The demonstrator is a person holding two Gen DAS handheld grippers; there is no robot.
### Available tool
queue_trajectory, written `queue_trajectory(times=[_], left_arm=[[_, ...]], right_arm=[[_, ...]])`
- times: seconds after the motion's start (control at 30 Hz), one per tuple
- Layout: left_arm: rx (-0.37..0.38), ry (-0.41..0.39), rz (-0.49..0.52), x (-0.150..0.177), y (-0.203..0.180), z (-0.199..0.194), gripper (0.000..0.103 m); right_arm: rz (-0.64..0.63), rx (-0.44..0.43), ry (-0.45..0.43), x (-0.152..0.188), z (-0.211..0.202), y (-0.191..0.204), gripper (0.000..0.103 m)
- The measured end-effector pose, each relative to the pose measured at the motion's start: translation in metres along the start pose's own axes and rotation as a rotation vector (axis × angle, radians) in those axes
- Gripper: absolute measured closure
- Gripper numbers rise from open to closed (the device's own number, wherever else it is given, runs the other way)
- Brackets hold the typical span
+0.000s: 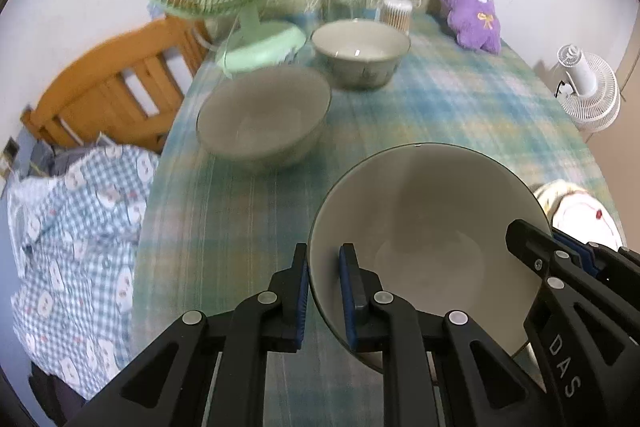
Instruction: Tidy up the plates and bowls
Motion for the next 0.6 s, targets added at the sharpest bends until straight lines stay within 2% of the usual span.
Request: queue_trajectory(times=[0.3, 0.47, 0.6], left_arm=[[-0.003, 0.054, 0.009, 0.030, 0.001, 0.006, 0.091], [-0.010, 0.035, 0.018, 0.033, -0.001, 0.003, 0.091], [0.019, 0.065, 0.049, 0.036, -0.005, 0.005, 0.073]], right_arm=[[-0.015, 0.016, 0.066, 0.035, 0.010, 0.003, 0.091], [-0.024, 0.023, 0.068, 0.036, 0.010, 0.002, 0.091], [-0.044, 0.010, 0.100, 0.037, 0.011, 0.003, 0.091]])
Point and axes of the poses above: each gripper's, at about its wrist camera, not at the fingertips, and z roughly the way its jaws point, y to its left, x to its underside, the point moved 3 cm from there along z, roughly the way its jaws point, and after that the axes turned 4 degrees about -y, right-handed, at the moved point
